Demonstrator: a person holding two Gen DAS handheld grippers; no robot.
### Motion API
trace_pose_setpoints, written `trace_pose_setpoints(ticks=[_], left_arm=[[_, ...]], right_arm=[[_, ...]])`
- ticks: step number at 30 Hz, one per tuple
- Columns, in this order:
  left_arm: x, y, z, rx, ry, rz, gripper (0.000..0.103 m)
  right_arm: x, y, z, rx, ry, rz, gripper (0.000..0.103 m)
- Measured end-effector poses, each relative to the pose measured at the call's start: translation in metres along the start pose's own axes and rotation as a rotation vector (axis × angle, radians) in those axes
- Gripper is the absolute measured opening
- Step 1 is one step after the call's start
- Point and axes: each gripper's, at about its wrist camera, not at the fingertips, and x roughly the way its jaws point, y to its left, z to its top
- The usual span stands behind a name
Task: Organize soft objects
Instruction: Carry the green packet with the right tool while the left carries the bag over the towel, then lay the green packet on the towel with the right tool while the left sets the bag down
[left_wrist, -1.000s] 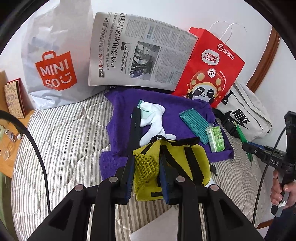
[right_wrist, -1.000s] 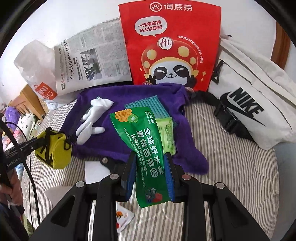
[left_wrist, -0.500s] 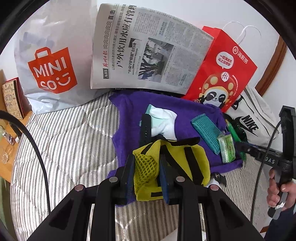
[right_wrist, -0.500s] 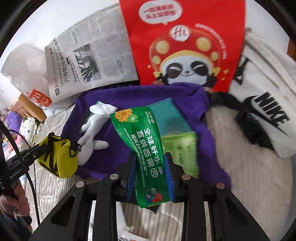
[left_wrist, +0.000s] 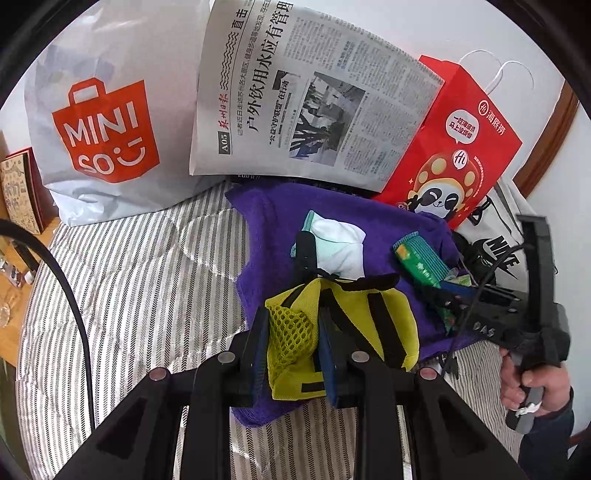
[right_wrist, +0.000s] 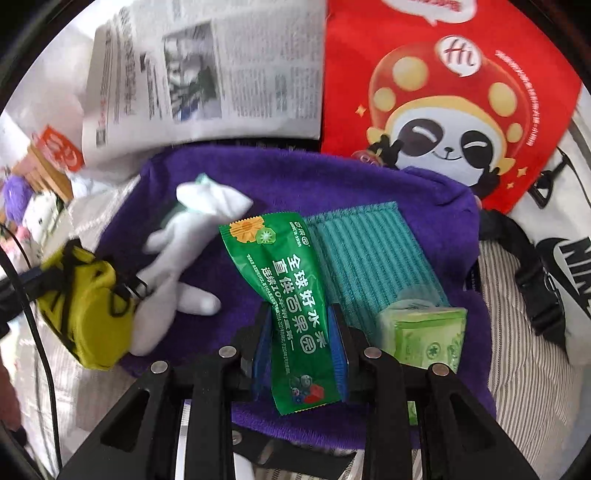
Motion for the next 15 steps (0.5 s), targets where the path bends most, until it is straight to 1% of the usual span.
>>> trace_pose_setpoints(ticks=[6,12,13,15], left_arm=[[0.005,0.000,-0.001,0.003,0.010,-0.002,0.024],[0.008,-0.002,-0.001,0.005,0.014,-0.003,0.024],[0.008,-0.002,0.000,0.004,0.015,-0.003,0.024],[0.008,-0.002,0.000,0.000,0.014,-0.006,0.024]], right_arm=[[0.022,0.006,-0.010,-0.045,0.042,-0.019,0.031],[0.028,0.008,-0.016,-0.072,0.044,-0.016,0.034],[0.028,0.008,-0.016,-0.073,0.045,-0.012,0.037],[0.027,0.007,-0.017,-0.072,0.049,-0.001,0.038]])
